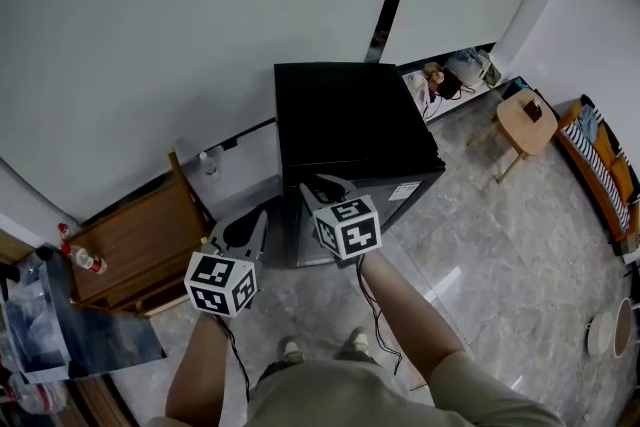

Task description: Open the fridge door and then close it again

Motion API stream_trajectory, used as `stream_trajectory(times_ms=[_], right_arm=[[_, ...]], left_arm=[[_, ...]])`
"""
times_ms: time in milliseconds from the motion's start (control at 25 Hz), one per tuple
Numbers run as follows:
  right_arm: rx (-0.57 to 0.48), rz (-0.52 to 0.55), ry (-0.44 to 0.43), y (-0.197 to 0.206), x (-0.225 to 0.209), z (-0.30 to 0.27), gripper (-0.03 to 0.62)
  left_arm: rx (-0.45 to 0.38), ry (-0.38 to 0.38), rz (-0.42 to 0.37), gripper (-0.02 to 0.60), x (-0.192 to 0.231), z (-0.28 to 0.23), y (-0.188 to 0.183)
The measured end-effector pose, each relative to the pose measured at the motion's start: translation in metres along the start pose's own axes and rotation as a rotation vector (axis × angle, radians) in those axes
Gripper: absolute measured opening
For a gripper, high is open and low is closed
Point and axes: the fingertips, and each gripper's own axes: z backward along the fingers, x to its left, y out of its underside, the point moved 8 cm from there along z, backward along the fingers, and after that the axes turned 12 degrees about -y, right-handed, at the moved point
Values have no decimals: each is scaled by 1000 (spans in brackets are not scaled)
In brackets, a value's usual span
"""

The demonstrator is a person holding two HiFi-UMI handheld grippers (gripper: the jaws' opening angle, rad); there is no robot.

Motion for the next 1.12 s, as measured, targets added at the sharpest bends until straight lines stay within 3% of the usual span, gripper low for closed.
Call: stream_trajectory(times_ms=[160, 360, 520, 1120], right_arm=[[-14, -2, 13, -1, -5, -2, 55], [-3, -34, -31, -2, -6, -2, 74], [30, 67, 1, -8, -2, 11, 66], [-230, 140, -19, -85, 21, 137, 14]], left_arm=[[0, -1, -3, 9, 1, -4, -1], [-3, -7, -14, 9, -1, -3, -4], [-31, -16, -29, 9, -4, 2, -18], [-208, -28, -99, 9, -43, 39, -90]])
